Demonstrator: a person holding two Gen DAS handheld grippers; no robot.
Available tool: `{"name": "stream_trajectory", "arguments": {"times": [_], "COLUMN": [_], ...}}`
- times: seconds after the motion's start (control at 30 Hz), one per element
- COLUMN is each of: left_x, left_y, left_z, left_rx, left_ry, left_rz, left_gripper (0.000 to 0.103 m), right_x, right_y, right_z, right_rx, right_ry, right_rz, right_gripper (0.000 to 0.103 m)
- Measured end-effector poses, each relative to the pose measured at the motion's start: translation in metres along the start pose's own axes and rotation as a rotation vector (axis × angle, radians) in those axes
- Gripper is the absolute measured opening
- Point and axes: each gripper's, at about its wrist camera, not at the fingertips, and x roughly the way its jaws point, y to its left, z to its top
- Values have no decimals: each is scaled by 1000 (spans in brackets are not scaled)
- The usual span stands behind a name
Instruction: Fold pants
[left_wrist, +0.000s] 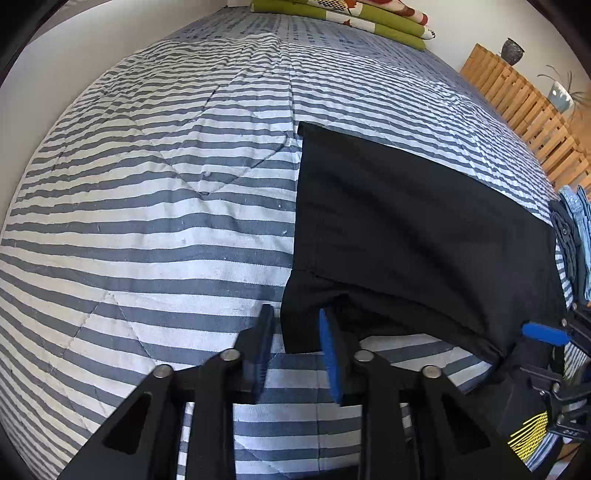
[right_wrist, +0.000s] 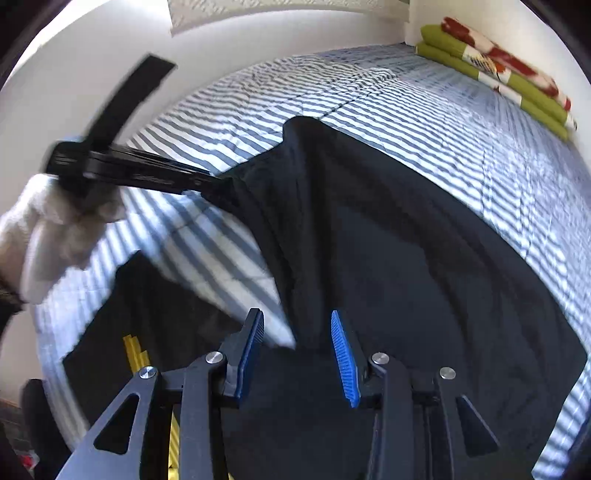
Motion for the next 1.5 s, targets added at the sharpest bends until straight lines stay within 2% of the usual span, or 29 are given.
{"name": "stream_trajectory", "arguments": {"times": [0.1,0.2,0.3,0.4,0.6,0.7,0.73,0.8,0.87,0.97,1.03,1.1,1.13,1.2,1.27,1.33,1.37,1.4,1.43,1.47,1.5], "left_x": [1,-8,-19,-24,-34,-31,-30,-29,-30,-32,-32,-35,-37,-38,-35,-27,-22,-18,-14,-14,-17], "left_y": [-1,1,1,2,-3,-6,-7,-7,-7,-5,2,10,12,10,4,1,-1,-3,-6,-9,-9], "left_z": [-2,-2,-2,-3,-8,-11,-12,-15,-23,-37,-38,-33,-30,-24,-19,-15,-14,-14,-15,-17,-20], "left_rx": [24,25,31,34,72,97,104,118,132,155,132,72,52,50,63,63,63,70,79,87,92], "left_ry": [-19,-66,-93,-104,-122,-114,-114,-118,-122,-101,-84,-84,-92,-97,-90,-62,-52,-39,-30,-38,-55], "left_rz": [6,2,-14,-17,-16,-3,0,9,10,-22,-50,-106,-126,-146,-137,-144,-136,-121,-90,-63,-54], "left_gripper": [1,1,1,1,1,1,1,1,1,2,7,23,26,40,47,47,47,27,11,1,1], "right_x": [24,33,21,11,49,63,63,57,41,23,25,32,35,40,43,42,41,41,41,41,42], "right_y": [4,5,7,22,36,26,22,16,14,27,39,47,50,50,49,50,49,50,50,52,53], "right_z": [8,9,10,18,43,49,50,50,46,40,35,32,30,31,29,28,27,27,26,25,23], "right_rx": [-8,-26,-18,-66,-97,-37,-10,37,56,8,-41,-78,-90,-94,-92,-100,-105,-109,-114,-119,-127], "right_ry": [36,58,-4,-53,6,40,41,38,4,-20,-9,0,3,10,14,11,8,7,7,11,13], "right_rz": [-21,-50,-76,-38,-61,-28,-11,17,61,97,79,54,42,38,37,28,25,19,19,19,15], "right_gripper": [34,17,18,22,23,21,11,3,3,3,3,3,3,3,3,3,3,3,3,3,3]}}
